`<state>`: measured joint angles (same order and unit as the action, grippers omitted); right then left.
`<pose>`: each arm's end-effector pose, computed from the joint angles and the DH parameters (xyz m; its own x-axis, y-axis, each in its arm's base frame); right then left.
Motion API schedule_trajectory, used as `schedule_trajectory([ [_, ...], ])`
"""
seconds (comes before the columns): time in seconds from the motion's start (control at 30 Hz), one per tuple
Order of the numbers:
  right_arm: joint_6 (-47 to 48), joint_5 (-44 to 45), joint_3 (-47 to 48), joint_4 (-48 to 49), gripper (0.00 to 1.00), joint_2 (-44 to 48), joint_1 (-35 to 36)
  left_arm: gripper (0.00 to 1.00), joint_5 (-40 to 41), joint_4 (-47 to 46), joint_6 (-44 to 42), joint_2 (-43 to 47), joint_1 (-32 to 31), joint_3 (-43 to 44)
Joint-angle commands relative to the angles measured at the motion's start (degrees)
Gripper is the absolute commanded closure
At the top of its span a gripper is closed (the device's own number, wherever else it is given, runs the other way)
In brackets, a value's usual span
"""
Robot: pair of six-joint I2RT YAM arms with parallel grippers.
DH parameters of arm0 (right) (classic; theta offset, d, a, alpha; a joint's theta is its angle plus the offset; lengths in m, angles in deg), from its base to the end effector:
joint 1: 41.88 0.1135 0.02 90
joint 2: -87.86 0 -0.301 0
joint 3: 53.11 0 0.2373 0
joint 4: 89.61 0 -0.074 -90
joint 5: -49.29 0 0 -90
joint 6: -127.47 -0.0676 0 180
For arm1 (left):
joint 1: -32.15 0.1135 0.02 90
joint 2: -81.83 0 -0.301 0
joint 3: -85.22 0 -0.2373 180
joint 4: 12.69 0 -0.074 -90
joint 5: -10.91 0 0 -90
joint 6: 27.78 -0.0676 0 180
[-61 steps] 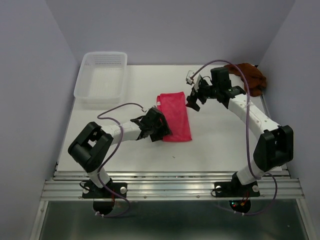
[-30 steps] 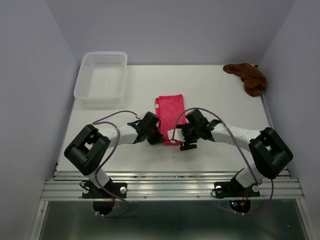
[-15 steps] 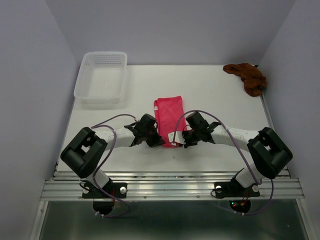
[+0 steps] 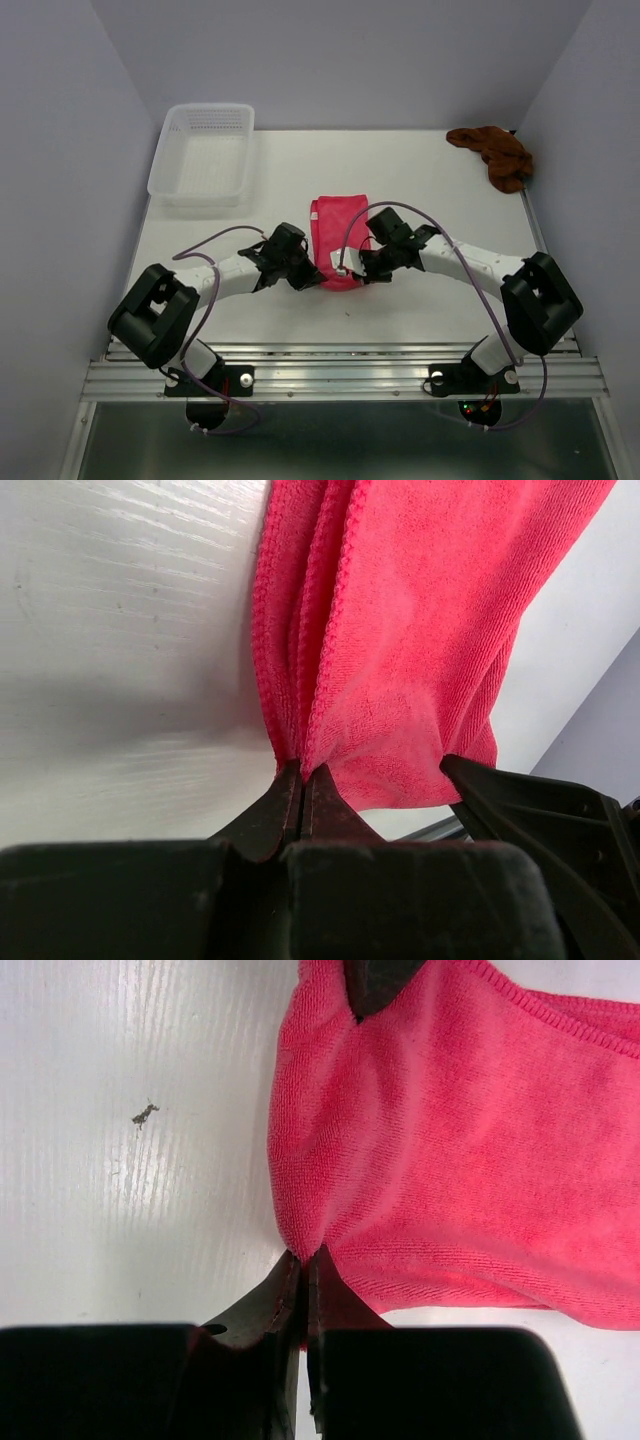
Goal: Roll the towels
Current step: Roll the towel
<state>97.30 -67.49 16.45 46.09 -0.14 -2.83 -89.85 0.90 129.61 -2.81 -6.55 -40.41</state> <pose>0.2108 0.2102 0.2198 0.2779 -0.7684 -0.5765 -0.9600 -0.2011 -0.1947 0.2247 -0.1962 0.1963 -0.8719 -0.4635 -0.1578 -0.2227 0.6623 -0.7154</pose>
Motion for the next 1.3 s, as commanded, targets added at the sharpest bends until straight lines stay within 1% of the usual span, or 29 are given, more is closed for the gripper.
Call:
schedule_trajectory([
  [0.0, -2.43, -1.25, 3.18, -3.13, 0.99, -1.11, -0.72, 1.00, -0.31, 2.29, 0.19, 2.81, 1.43, 1.06],
  [0.13, -3.23, -3.53, 4.76, -4.10, 0.99, -2.69, -2.05, 1.00, -0.84, 2.11, 0.28, 3.08, 3.10, 0.97],
  [0.23, -3.67, -7.31, 7.65, -6.73, 0.99, -4.45, -3.63, 1.00, -1.98, 1.68, -0.42, 2.73, 4.15, 1.84],
  [0.33, -3.06, -10.56, 10.82, -10.77, 0.99, -7.08, -4.24, 0.94, -2.86, 1.94, -1.65, 1.76, 4.86, 3.34],
  [0.37, -3.06, -11.61, 11.35, -11.39, 0.99, -8.40, -4.24, 0.87, -3.47, 2.37, -1.83, 1.24, 5.03, 3.60],
  [0.43, -4.10, -12.32, 12.76, -12.36, 0.99, -9.72, -4.24, 0.77, -3.65, 2.47, -2.18, 1.06, 5.47, 3.96],
  [0.47, -4.63, -12.59, 13.28, -12.71, 0.99, -10.34, -4.24, 0.68, -3.56, 2.81, -2.18, 1.23, 5.56, 3.87],
  [0.5, -5.16, -13.29, 14.42, -13.67, 0.99, -11.73, -4.24, 0.48, -3.39, 2.90, -2.09, 1.49, 5.91, 3.69],
  [0.57, -6.30, -14.08, 15.13, -14.03, 0.99, -12.89, -4.77, 0.28, -2.69, 3.08, -2.18, 2.37, 6.18, 3.52],
  [0.6, -6.92, -14.52, 15.48, -13.86, 0.99, -13.33, -4.77, 0.24, -2.25, 3.34, -2.09, 2.72, 6.27, 3.52],
  [0.63, -8.32, -14.87, 16.27, -13.94, 0.99, -14.20, -5.47, 0.23, -1.98, 3.95, -2.35, 2.99, 6.53, 3.43],
  [0.67, -9.03, -15.22, 16.71, -13.86, 0.99, -14.64, -6.26, 0.19, -1.63, 4.31, -2.44, 3.60, 6.62, 3.60],
  [0.77, -12.27, -17.68, 18.29, -13.42, 0.99, -16.05, -7.75, 0.18, -0.40, 5.36, -2.62, 4.57, 7.14, 3.43],
  [0.9, -18.68, -21.63, 20.05, -12.01, 0.99, -17.46, -9.52, 0.13, 0.22, 5.81, -3.76, 5.89, 7.06, 2.90],
  [0.97, -20.19, -22.43, 20.41, -11.57, 0.99, -18.07, -10.74, 0.11, 0.65, 5.89, -4.20, 6.94, 7.06, 2.29],
  [1.0, -20.37, -23.04, 20.58, -11.48, 0.99, -18.34, -10.75, 0.08, 1.09, 5.98, -4.46, 7.38, 7.14, 2.11],
  [1.07, -21.95, -23.13, 20.50, -10.78, 0.99, -18.78, -11.36, 0.08, 1.62, 5.90, -5.16, 8.43, 7.06, 1.58],
  [1.2, -24.50, -23.05, 20.32, -9.03, 0.99, -19.48, -11.98, 0.03, 1.71, 5.63, -6.92, 9.14, 6.97, 1.58],
  [1.23, -27.55, -23.05, 20.32, -7.28, 0.99, -19.92, -12.67, 0.03, 1.71, 5.11, -8.06, 9.32, 6.88, 1.58],
  [1.27, -28.45, -23.22, 20.41, -6.74, 0.99, -20.10, -12.68, 0.02, 1.97, 5.02, -8.33, 9.49, 6.71, 1.58],
])
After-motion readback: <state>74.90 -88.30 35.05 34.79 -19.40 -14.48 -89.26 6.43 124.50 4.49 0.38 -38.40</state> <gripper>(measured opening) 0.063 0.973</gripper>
